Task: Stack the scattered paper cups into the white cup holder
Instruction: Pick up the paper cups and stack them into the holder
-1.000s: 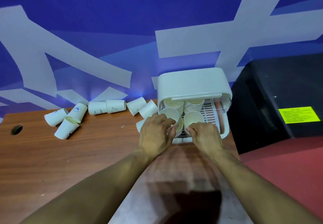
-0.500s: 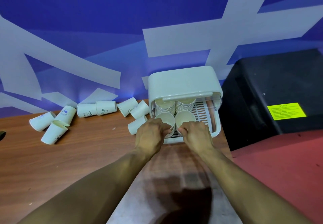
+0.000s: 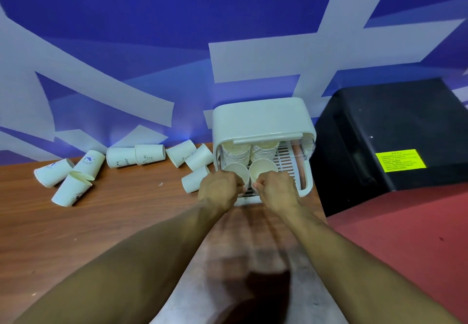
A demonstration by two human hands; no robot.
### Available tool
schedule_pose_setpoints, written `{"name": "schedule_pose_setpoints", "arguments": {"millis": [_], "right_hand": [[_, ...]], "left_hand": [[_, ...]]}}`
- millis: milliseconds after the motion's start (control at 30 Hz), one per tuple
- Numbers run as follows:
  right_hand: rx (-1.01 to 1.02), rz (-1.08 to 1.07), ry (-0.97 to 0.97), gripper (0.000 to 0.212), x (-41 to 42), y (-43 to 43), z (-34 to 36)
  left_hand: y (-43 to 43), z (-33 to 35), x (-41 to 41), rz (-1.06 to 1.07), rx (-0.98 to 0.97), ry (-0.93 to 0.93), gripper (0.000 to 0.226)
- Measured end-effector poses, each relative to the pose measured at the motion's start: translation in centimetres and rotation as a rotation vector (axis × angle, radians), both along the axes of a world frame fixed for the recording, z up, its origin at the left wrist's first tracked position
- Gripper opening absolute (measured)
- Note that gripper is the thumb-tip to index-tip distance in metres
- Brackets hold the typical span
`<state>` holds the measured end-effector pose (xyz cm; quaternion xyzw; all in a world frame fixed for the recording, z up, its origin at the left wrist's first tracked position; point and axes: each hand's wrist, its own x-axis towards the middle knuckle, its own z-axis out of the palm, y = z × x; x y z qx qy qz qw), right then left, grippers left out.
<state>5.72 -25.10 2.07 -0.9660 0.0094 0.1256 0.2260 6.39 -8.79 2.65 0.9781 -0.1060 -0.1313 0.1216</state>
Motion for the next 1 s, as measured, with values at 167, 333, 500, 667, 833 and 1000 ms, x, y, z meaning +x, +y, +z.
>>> {"name": "schedule_pose_setpoints", "arguments": {"millis": [167, 333, 500, 667, 833, 1000], "right_hand": [[-0.054, 0.021, -0.033, 0.019, -0.1, 1.1, 2.6], [-0.049, 0.083, -0.197, 0.020, -1.7, 3.4, 4.9], [-0.031, 0.180, -0.278, 0.026, -3.3, 6.6, 7.1], [-0.014, 0.307, -0.316, 0.028, -4.1, 11.1, 8.5], [-0.031, 0.429, -0.301, 0.033, -4.8, 17.4, 9.1], [-0.009, 0.559, -0.272, 0.032, -5.3, 23.9, 9.1]], "left_hand": [[-1.2, 2.3, -0.8, -0.098, 0.112, -0.065, 0.020], [-0.2, 5.0, -2.9, -0.047, 0.037, -0.162, 0.030], [3.9, 6.8, -5.5, 0.084, -0.014, -0.168, 0.028], [10.6, 7.3, -8.2, 0.275, -0.003, -0.141, 0.037], [18.7, 7.3, -10.9, 0.532, -0.014, -0.095, 0.034], [26.0, 6.3, -13.1, 0.753, -0.082, -0.059, 0.034]]}}
